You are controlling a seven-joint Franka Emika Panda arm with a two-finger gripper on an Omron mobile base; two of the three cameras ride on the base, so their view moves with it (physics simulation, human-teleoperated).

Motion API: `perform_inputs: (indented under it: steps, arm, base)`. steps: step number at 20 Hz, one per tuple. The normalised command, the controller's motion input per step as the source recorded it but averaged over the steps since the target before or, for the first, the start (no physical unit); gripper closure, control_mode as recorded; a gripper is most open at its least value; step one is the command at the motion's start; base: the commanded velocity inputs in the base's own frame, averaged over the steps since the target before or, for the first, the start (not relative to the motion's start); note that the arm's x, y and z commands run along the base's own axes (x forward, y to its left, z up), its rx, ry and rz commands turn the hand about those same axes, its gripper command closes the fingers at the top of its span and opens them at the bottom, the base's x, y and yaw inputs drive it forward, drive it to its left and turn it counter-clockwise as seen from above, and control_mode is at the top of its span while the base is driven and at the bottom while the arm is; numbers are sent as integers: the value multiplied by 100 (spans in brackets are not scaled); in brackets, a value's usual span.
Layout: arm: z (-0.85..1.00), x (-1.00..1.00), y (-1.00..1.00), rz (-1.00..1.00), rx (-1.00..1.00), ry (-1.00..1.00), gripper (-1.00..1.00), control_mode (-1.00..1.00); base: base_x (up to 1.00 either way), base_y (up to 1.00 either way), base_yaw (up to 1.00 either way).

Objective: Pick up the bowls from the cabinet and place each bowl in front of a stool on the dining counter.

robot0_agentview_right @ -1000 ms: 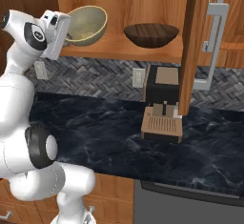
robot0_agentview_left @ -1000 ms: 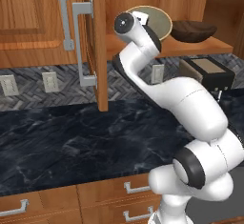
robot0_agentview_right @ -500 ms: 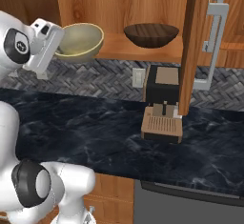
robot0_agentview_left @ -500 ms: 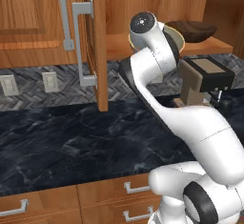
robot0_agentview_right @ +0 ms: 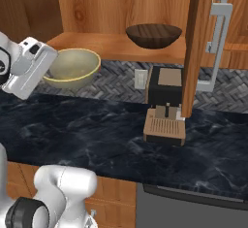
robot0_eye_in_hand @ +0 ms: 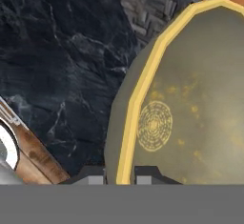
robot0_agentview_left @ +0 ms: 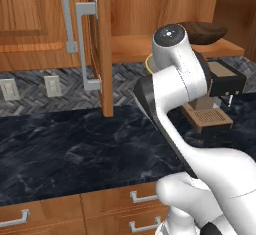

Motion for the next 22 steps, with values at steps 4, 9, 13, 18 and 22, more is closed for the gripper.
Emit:
perform_inputs:
  steps: [4, 9, 13, 18, 22]
  arm:
    - [-76, -71, -31, 0, 0, 6, 100, -100]
    - [-62, -15, -39, 0, 0, 8, 100, -100]
    - [-48, 0, -11, 0, 0, 6, 100, -100]
    - [-13, 0, 0, 0, 0, 3, 100, -100]
    - [0, 0, 0, 0, 0, 0, 100, -100]
  base:
    - [0, 0, 0]
    - [0, 0, 0]
    - [0, 0, 0]
    - [0, 0, 0]
    - [0, 0, 0]
